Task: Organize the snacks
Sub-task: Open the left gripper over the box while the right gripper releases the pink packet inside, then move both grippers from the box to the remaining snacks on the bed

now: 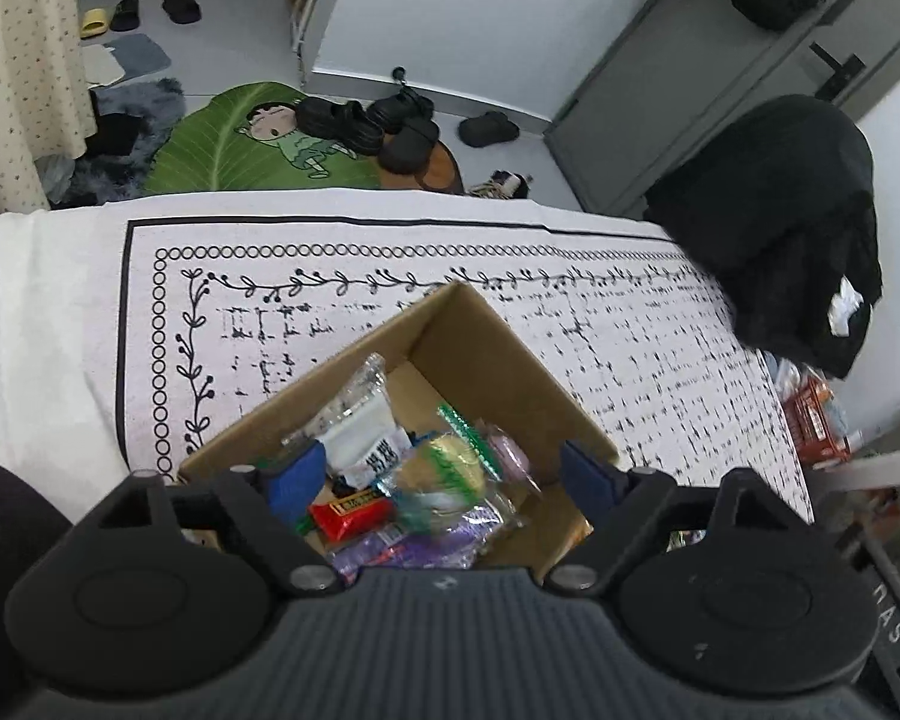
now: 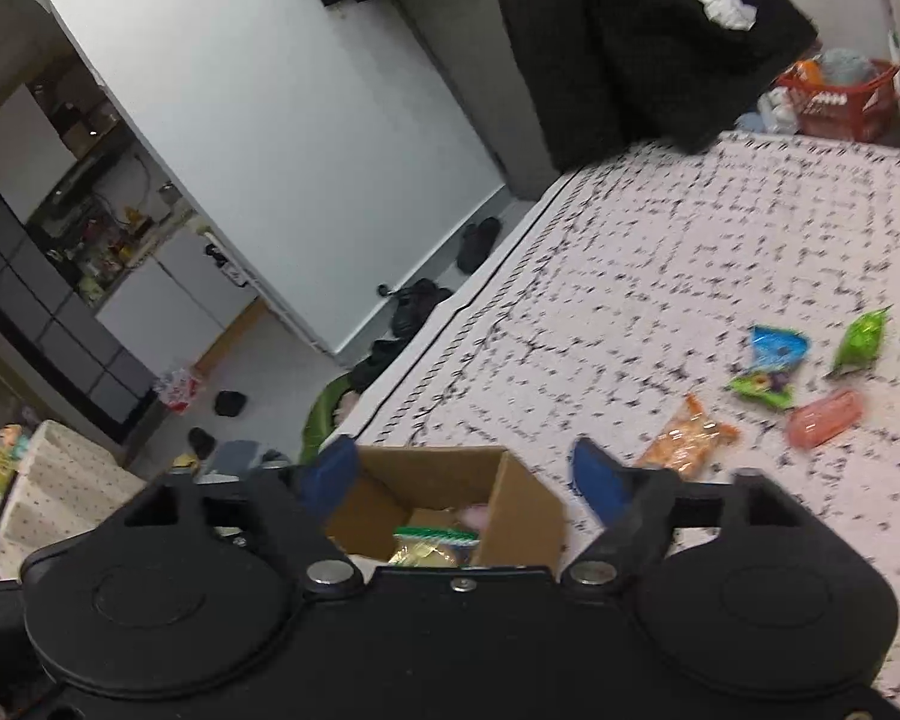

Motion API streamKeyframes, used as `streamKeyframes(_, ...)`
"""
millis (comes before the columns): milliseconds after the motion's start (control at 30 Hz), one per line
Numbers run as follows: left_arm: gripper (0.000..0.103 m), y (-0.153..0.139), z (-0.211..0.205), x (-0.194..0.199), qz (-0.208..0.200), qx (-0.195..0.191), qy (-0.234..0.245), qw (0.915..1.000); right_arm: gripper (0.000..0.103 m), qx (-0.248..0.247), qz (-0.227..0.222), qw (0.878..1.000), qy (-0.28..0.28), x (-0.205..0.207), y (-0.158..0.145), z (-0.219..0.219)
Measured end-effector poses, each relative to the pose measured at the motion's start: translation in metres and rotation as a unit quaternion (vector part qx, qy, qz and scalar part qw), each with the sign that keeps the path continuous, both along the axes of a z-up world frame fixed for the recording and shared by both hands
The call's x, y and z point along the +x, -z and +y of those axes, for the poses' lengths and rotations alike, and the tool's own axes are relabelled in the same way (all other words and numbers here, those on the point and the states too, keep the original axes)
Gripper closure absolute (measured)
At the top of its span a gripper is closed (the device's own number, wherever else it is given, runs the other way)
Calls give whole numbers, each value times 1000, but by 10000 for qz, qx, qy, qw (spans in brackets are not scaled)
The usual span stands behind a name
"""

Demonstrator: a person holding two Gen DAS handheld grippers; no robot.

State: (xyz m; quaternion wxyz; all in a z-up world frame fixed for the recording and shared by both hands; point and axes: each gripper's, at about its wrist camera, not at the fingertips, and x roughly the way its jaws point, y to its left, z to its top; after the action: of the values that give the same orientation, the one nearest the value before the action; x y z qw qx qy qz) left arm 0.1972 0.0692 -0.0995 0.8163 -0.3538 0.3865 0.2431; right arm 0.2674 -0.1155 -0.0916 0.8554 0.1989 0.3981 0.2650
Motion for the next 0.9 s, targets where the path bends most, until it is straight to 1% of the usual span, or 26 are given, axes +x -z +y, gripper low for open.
streamKeyframes(100, 14, -4, -6, -1, 28, 89, 77, 9999, 15, -73, -25, 10000, 57, 0, -2, -7)
streamKeyframes(167, 7, -7, -11, -1, -2, 171, 133, 9998, 11, -80, -24, 9999, 107, 0, -4, -13)
streamKeyframes(233, 3, -10, -15, -1, -25, 251, 195, 9995, 10, -117, -40, 9998, 122, 0, -5, -18)
streamKeyframes(267, 0, -11, -17, 0, -31, 275, 223, 9994, 9, -155, -39, 9998, 144, 0, -6, -22)
streamKeyframes(333, 0, -14, -22, 0, -48, 337, 271, 9991, 7, -209, -28, 9996, 212, 1, -7, -29)
streamKeyframes(600, 0, -21, -42, 5, -150, 451, 505, 9976, 4, -327, 34, 9983, 483, 10, -9, -62)
streamKeyframes(900, 0, -29, -76, 18, -252, 636, 1008, 9926, 3, -417, 192, 9955, 824, 20, -6, -98)
